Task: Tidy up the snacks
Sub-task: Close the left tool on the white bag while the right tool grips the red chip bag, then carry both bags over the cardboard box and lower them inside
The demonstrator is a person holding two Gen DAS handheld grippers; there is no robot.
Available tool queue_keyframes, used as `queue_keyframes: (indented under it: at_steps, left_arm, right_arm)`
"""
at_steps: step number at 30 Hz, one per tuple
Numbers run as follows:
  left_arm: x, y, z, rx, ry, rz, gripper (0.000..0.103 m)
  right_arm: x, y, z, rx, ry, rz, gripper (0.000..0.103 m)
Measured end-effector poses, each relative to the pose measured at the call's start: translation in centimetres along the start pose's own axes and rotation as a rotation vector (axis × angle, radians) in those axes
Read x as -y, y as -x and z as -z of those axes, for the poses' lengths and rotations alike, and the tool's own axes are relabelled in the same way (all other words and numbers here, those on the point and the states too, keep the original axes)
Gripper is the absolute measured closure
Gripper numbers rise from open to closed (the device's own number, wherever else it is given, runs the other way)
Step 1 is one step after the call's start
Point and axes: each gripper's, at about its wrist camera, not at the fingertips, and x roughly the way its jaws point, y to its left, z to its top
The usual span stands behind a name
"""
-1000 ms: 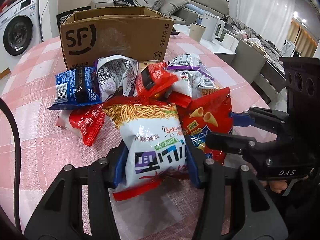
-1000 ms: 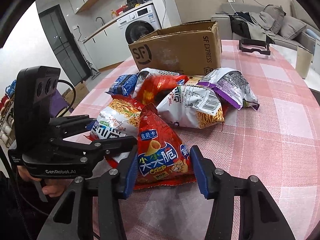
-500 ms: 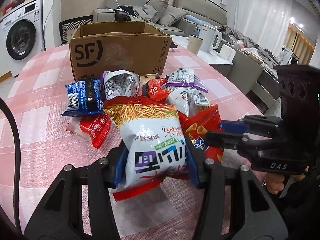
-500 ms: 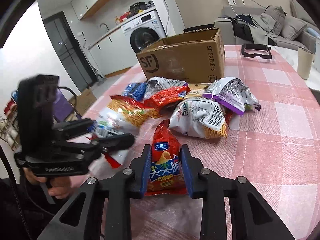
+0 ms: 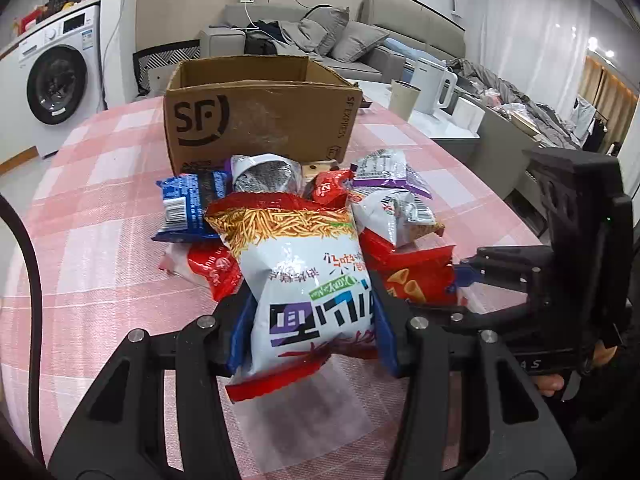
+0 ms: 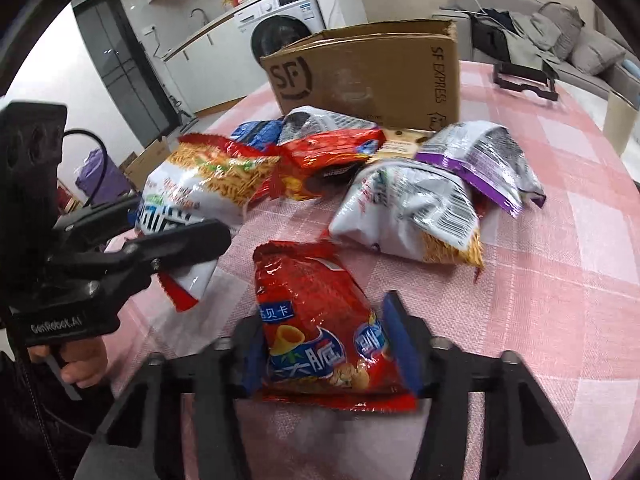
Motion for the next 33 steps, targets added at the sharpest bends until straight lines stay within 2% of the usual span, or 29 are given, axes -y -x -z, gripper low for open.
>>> queue_keyframes:
  at_steps: [3, 8, 16, 25, 33]
  left_arm:
    - [-0.1, 0.2, -0.2, 0.009, -0.002, -0.020, 0.055]
    - [-0.4, 0.8, -0.4, 0.027, -0.002, -0.059, 0.055]
    - [-1.2, 1.6, -0.8, 0.054, 0.012, -0.100, 0.055]
    - [-1.8, 2.4, -2.5, 0.085, 0.026, -0.116, 0.055]
    - [-2.6, 3.4, -5.9, 0.139, 0.036, -0.128, 0.055]
  right_arm:
    - [-0.3, 0.5, 0.3, 0.019, 0.011, -0.009, 0.062]
    - [-0.8, 1.9, 0.6, 0.049, 0.013, -0.050, 0.062]
    - [-1.7, 5.1, -0.1, 0.147, 0.012, -0.084, 0.062]
    - [-1.1, 7.0, -3.2, 0.246, -0.002, -0.078, 0.062]
    - [0.0, 7.7, -7.0, 0.318, -0.030, -0.067, 0.062]
